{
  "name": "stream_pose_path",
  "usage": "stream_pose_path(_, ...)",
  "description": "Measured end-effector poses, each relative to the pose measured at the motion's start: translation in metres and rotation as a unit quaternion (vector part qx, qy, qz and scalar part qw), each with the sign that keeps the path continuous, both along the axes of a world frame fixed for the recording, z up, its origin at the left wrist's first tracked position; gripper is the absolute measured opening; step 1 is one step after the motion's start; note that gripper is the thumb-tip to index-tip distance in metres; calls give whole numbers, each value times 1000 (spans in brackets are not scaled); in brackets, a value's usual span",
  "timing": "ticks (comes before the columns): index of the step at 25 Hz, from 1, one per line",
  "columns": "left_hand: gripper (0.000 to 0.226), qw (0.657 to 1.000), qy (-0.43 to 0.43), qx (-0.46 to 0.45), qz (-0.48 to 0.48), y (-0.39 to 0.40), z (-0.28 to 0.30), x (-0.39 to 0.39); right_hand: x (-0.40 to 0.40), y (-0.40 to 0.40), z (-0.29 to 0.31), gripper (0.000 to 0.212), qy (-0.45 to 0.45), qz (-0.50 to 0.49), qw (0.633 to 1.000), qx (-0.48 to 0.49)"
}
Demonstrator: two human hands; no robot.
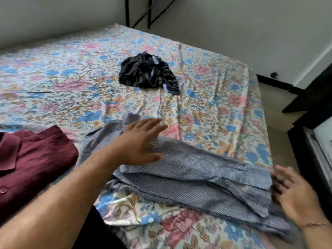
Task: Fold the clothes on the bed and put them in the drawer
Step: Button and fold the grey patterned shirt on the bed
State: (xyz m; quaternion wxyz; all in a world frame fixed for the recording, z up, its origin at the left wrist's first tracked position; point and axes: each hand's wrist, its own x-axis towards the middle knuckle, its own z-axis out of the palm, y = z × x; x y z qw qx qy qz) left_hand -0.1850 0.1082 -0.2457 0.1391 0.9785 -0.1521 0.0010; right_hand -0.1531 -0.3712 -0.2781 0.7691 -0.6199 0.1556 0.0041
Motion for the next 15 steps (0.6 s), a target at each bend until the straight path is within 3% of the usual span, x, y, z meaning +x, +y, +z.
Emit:
stream_pose_path(1,97,999,-14,37,-15,-10,-6,-4,1,3,2,34,18,14,995,-97)
stream_pose_path(3,90,993,-44,110,-26,-38,-15,-10,3,-1,-11,45,4,51,954,-297)
stream_pose_path(5,85,986,-19,166,-13,-53,-27,-10,5,-3,-17,51,-35,62,918,-390)
stream_pose_path(8,87,973,81,206,61,-73,-35,-7,23,-21,-19,35,-103,30,827,-552)
stream_pose_path(10,84,981,22,170,95,-110,-32,-5,36,-30,-9,40,-93,156,783,-595)
stream_pose_path(12,80,994,-14,97,58,-173,-27,-7,48,-31,3,31,-29,270,757,-595)
stream_pose_path(15,80,999,18,34,-29,-280,-40,-21,63,-33,12,33,33,313,716,-623)
